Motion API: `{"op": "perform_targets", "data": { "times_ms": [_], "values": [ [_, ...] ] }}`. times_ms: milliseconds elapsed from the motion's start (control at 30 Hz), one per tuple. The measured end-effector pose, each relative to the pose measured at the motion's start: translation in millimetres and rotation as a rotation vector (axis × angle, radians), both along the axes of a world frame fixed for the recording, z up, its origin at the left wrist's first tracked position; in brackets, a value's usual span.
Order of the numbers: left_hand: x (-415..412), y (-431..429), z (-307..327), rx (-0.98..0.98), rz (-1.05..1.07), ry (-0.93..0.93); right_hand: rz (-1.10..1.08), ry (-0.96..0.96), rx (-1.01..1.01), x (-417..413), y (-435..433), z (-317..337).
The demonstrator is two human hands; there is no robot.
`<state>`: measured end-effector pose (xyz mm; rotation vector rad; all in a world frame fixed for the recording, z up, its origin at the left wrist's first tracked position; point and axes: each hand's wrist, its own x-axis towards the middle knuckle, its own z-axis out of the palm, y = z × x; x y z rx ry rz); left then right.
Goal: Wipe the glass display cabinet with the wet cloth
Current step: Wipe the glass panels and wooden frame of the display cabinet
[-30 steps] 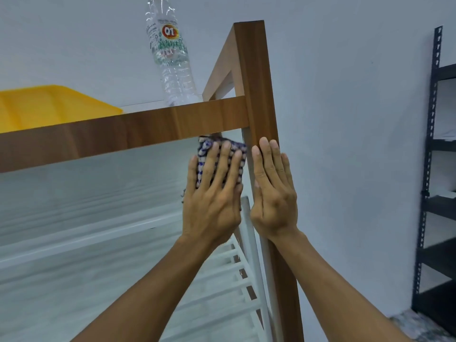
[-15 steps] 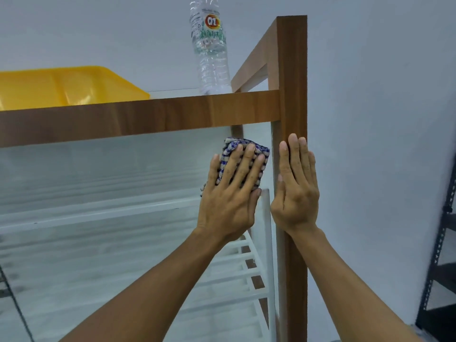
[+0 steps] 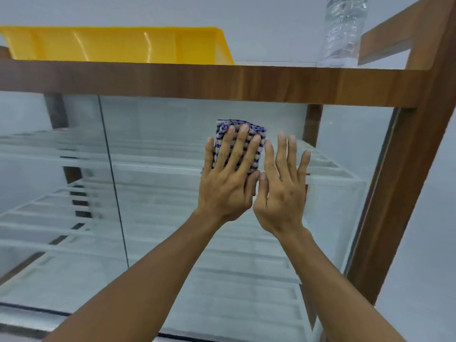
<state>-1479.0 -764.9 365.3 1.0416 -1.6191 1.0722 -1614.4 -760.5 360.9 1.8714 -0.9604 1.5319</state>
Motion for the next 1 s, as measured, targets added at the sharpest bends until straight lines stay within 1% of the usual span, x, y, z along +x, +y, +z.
{"op": "perform_targets", "data": {
  "times_ms": [167, 300, 333, 433, 533, 600, 700, 733, 767, 833, 867, 900, 967, 1000],
  "values": [
    [66.4, 4.8, -6.3, 0.016, 0.049, 0.078, -0.036, 0.090, -0.017, 64.1, -1.3, 0.0],
    [123.4, 8.7, 3.5, -0.004, 0.052, 0.045, -0.038, 0.100, -0.048, 116.9, 0.7, 7.3],
    [139.9, 9.6, 9.0, -0.014, 0.054, 0.061, -0.038, 0.110, -0.057, 129.0, 0.4, 8.9],
    [192.8, 9.2, 16.0, -0.052, 0.078, 0.190, -0.072, 0.052, -0.056, 157.0, -2.0, 9.1],
    [232.5, 10.0, -4.3, -0.060, 0.095, 0.272, -0.087, 0.030, -0.065, 169.9, -4.0, 0.6],
    [241.3, 11.8, -28.4, -0.045, 0.080, 0.342, -0.100, 0.053, -0.083, 171.9, -5.4, -4.0],
    [227.1, 15.2, -52.8, -0.007, 0.080, 0.545, -0.107, 0.055, -0.086, 170.9, -5.5, -5.4],
    [218.7, 15.9, -53.5, 0.004, 0.074, 0.535, -0.106, 0.055, -0.085, 170.4, -4.9, -5.1],
    [211.1, 16.2, -50.5, 0.010, 0.058, 0.449, -0.106, 0.060, -0.084, 170.1, -4.4, -5.0],
    [198.8, 13.6, -36.4, 0.002, 0.019, 0.187, -0.103, 0.073, -0.081, 168.6, -3.6, -4.4],
    [192.7, 12.0, -27.5, -0.008, 0.006, 0.121, -0.098, 0.077, -0.079, 167.0, -3.1, -3.9],
    [185.7, 10.9, -20.0, -0.022, 0.002, 0.128, -0.092, 0.079, -0.079, 164.7, -2.9, -3.7],
    [169.0, 11.0, -14.5, -0.016, -0.002, 0.236, -0.077, 0.085, -0.076, 157.0, -3.0, -4.3],
    [161.0, 11.3, -18.6, 0.001, -0.012, 0.233, -0.078, 0.088, -0.074, 151.5, -3.2, -5.5]
  ]
}}
